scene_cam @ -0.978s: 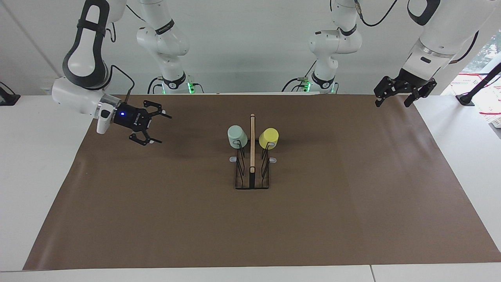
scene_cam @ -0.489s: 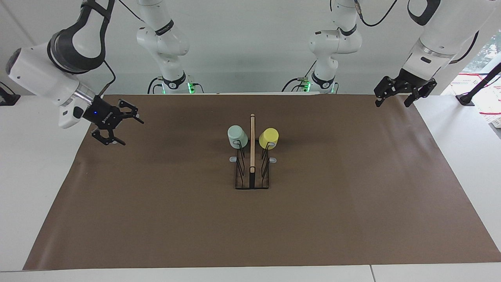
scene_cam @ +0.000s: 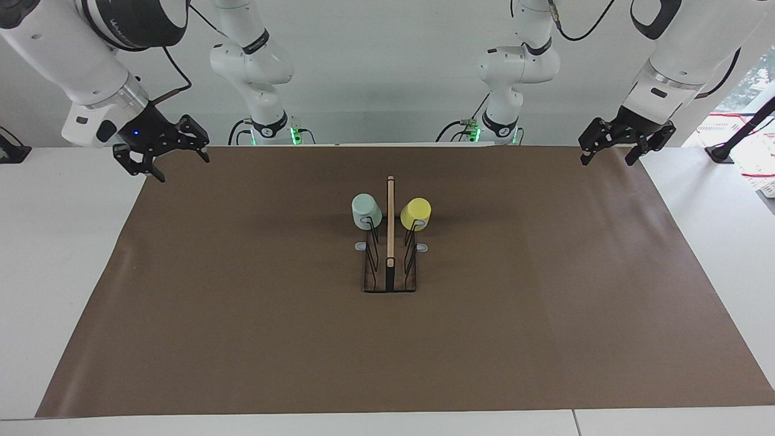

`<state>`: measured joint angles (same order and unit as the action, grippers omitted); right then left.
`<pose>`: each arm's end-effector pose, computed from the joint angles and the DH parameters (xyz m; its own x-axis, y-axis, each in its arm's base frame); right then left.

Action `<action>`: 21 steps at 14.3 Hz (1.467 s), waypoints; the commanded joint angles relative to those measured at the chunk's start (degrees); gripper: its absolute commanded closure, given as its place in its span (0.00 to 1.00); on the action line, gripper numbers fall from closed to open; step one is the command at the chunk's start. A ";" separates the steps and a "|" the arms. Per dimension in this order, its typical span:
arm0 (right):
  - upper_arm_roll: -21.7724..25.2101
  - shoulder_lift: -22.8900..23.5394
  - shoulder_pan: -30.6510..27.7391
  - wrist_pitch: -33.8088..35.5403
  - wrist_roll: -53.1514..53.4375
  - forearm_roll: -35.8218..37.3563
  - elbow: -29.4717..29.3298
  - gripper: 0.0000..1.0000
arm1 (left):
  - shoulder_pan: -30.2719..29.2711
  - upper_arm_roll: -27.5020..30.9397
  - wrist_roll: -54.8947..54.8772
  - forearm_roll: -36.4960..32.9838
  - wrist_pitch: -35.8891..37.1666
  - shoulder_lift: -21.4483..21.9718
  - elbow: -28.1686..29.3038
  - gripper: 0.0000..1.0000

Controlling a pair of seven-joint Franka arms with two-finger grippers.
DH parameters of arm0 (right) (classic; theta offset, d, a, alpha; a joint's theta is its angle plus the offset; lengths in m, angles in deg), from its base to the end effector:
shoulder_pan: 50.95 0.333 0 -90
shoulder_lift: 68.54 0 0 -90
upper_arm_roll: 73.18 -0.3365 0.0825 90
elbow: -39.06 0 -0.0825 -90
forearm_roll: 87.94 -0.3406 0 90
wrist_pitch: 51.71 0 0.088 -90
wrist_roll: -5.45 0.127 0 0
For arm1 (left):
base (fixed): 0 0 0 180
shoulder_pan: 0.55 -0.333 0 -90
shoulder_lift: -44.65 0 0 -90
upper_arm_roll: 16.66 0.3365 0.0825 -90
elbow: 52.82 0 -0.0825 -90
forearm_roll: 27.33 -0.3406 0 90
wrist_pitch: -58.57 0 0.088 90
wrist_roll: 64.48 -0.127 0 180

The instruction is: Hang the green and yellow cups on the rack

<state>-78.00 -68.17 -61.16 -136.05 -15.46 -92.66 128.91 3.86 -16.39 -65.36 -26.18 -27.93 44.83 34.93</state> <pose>0.4989 -0.0361 0.6153 0.9594 0.2744 -0.0658 0.2660 -0.9572 -0.1138 0.5023 -0.0390 0.6380 0.9959 -0.0887 -0.0184 -0.0883 -0.9959 0.0204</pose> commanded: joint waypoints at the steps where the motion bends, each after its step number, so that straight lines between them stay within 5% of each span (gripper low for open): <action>1: 0.94 -1.23 2.45 1.28 6.22 4.00 0.22 0.00 | 0.78 1.05 -0.70 0.34 0.64 0.87 0.94 0.00; 6: 9.29 -1.78 11.86 3.30 16.16 5.95 1.82 0.00 | 0.78 0.96 -0.61 0.34 0.64 0.87 0.94 0.00; 21: 9.56 -1.86 11.44 2.69 15.12 4.98 1.55 0.00 | 0.78 0.96 -0.61 0.34 0.64 0.87 0.94 0.00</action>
<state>-68.04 -68.61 -49.16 -132.87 -0.29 -87.33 129.58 3.86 -16.39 -65.36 -26.18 -27.87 44.83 34.93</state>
